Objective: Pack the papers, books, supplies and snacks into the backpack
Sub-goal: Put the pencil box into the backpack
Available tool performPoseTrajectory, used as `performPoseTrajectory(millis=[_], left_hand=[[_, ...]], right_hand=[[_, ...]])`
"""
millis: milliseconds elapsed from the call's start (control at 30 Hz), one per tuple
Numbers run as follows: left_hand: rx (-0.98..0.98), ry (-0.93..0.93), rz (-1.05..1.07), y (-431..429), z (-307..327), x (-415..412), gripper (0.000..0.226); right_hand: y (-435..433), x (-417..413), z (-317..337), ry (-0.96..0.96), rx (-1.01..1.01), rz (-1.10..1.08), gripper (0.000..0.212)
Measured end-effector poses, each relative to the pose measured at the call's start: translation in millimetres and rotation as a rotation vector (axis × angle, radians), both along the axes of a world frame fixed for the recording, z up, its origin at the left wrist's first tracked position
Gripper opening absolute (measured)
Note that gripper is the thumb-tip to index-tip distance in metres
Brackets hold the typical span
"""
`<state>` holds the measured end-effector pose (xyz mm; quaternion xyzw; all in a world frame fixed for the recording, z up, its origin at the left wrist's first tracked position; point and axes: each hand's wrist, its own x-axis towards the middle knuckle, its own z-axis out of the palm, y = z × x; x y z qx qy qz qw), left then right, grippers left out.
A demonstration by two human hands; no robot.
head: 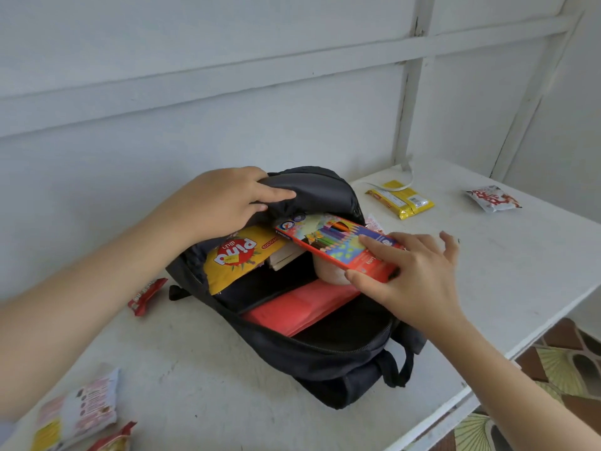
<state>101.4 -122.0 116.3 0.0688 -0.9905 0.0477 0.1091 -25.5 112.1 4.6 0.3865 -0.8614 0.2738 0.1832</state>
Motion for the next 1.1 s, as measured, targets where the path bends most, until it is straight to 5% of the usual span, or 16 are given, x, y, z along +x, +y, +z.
performPoseTrajectory(millis=[233,433,667,900,1100], left_hand=[[-0.005,-0.012,0.017,1,0,3,0.047],[0.052,-0.070,0.024,-2,-1,5,0.065],[-0.002,-0.120,-0.052,7,-1,13,0.054],[-0.119,-0.272,0.097,7,2,7,0.042],[-0.021,-0.298,0.118,2,4,8,0.045]], right_hand=[[-39,4,3,-0.073,0.232,-0.035,0.086],[-20,12,-5,-0.129,0.210,-0.037,0.095],[-31,14,-1,-0.157,0.129,-0.066,0.072],[-46,20,-7,-0.105,0.136,-0.101,0.049],[-44,21,-13,-0.007,0.174,-0.067,0.058]])
